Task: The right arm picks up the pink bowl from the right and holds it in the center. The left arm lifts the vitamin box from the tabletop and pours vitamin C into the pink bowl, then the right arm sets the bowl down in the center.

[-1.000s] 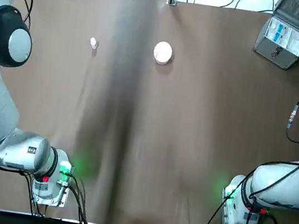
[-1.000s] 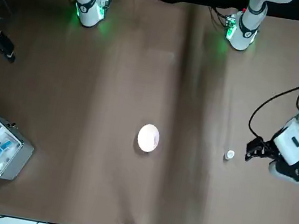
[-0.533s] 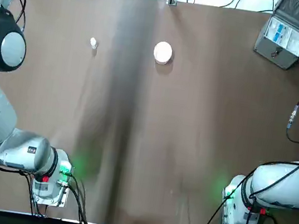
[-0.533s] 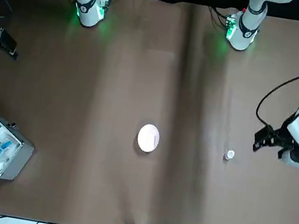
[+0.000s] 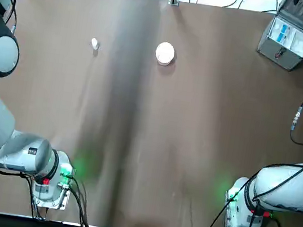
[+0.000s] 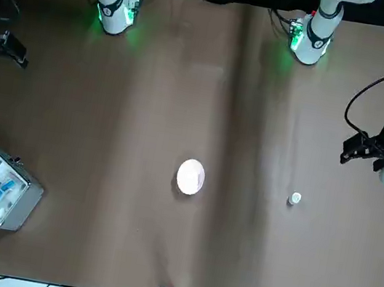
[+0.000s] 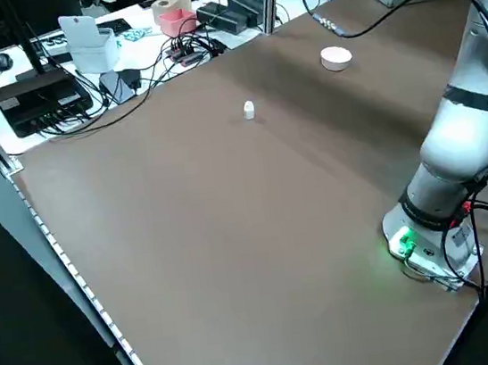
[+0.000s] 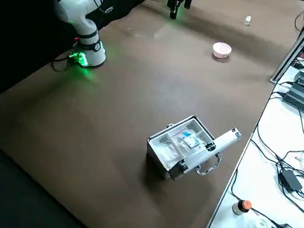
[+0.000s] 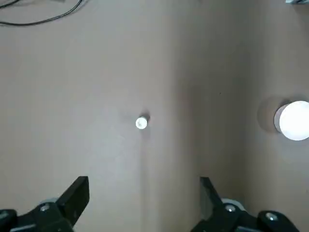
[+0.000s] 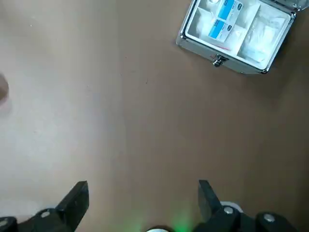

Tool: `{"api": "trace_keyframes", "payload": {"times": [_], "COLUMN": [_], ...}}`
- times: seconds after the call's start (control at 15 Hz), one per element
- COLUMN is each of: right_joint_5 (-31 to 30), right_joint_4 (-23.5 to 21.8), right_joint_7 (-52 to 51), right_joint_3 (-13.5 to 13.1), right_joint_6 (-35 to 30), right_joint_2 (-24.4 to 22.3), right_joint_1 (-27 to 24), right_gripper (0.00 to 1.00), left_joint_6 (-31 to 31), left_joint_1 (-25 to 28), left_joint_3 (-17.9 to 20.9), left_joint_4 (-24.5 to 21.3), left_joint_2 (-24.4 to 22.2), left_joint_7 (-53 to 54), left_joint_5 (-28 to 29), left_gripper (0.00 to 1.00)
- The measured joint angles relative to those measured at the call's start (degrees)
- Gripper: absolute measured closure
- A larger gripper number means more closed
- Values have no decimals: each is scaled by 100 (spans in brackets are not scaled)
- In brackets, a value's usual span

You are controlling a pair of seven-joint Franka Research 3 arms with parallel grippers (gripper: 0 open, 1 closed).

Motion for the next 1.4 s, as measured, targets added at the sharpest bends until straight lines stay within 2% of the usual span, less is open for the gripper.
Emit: {"api": "trace_keyframes", "payload": {"times": [0.27,0.6,0.8,1.07,1.4], "right_joint_5": [0,0,0,0,-3], "right_joint_4": [1,1,4,6,6], "right_joint_7": [0,0,0,3,24], "right_joint_3": [12,28,35,46,50], "right_joint_6": [-91,-114,-114,-115,-129], "right_joint_2": [0,0,0,0,0], "right_joint_1": [17,57,63,174,315], "right_gripper": [0,0,0,0,0], "left_joint_6": [-383,-400,-406,-424,-419], "left_joint_1": [213,258,244,235,213], "left_joint_3": [0,-18,-56,-50,-50], "left_joint_4": [-27,-46,-66,-386,-582], "left_joint_2": [-1,-13,-188,-577,-652], "left_joint_7": [-21,-211,-457,-482,-466], "left_joint_5": [0,102,104,104,104], "left_gripper": [0,0,0,0,0]}}
